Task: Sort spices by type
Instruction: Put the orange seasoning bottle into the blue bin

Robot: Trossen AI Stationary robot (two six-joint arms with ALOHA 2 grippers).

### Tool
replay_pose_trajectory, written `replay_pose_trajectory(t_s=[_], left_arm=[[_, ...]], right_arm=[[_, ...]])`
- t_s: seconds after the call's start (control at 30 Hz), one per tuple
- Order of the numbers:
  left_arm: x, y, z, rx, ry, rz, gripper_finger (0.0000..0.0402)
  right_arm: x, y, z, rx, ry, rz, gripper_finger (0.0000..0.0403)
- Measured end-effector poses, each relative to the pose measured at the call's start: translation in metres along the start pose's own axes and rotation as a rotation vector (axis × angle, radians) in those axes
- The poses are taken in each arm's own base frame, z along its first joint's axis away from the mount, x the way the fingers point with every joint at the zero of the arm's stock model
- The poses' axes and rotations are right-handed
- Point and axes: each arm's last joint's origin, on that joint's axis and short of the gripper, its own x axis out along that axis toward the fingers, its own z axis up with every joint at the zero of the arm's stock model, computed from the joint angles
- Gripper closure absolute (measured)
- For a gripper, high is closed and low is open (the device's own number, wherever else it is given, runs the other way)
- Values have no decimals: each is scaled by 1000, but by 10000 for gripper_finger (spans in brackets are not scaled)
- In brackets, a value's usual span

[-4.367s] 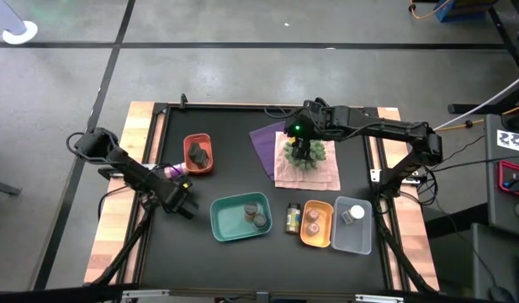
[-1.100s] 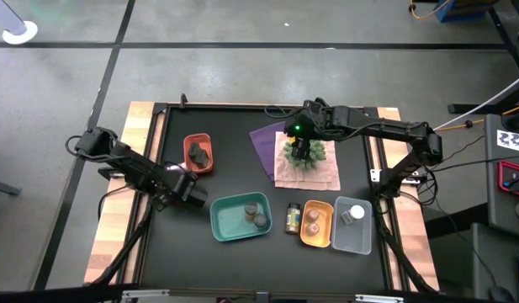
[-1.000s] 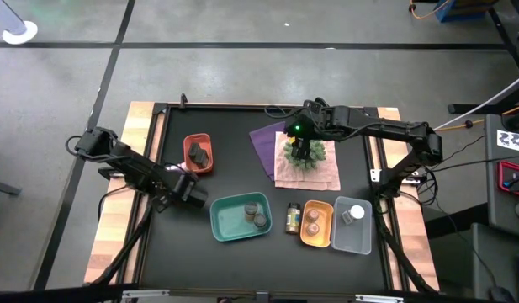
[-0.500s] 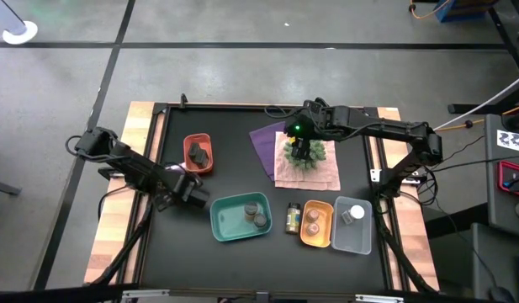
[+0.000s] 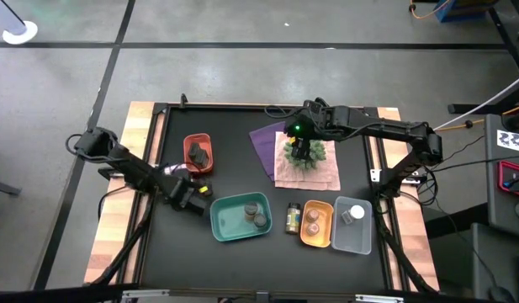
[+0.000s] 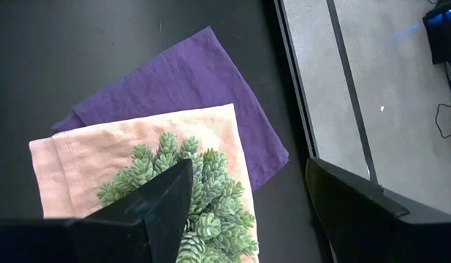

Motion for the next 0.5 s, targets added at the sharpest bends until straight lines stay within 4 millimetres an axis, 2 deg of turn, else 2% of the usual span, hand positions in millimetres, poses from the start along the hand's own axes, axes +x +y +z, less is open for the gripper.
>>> replay_pose_trajectory(t_s=[0.5], left_arm=[[-5, 6, -11, 99, -37, -69, 232]], right_arm=[[0, 0, 0, 0, 0, 0, 136]])
